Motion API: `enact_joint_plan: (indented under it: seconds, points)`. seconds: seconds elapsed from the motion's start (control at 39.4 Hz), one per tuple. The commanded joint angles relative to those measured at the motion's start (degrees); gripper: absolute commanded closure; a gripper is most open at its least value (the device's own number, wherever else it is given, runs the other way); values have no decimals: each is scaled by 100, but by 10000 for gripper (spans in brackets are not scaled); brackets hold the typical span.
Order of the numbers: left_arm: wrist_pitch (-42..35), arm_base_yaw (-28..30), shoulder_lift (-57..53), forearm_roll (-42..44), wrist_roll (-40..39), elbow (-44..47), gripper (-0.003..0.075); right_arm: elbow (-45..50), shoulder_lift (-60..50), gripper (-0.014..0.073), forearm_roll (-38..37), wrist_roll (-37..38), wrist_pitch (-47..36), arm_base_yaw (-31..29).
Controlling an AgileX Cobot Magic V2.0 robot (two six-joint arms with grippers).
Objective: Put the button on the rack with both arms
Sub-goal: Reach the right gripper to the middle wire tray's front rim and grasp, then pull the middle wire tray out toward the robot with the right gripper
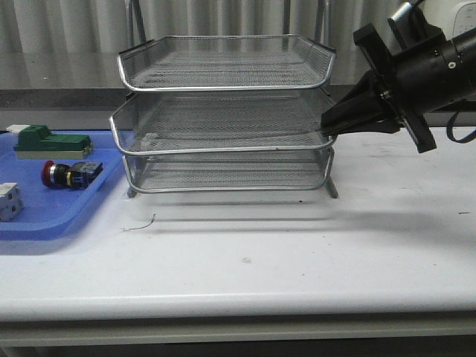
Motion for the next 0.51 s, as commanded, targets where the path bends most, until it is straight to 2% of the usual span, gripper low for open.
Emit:
enact_joint_plan:
  seconds: [0.0, 0.48]
  points:
    - [-450, -3, 59, 23, -62, -167, 134, -114, -267, 559, -259, 80, 392, -88]
    - [-450, -3, 59, 23, -62, -167, 134, -114, -267, 559, -1204, 210, 1088, -88]
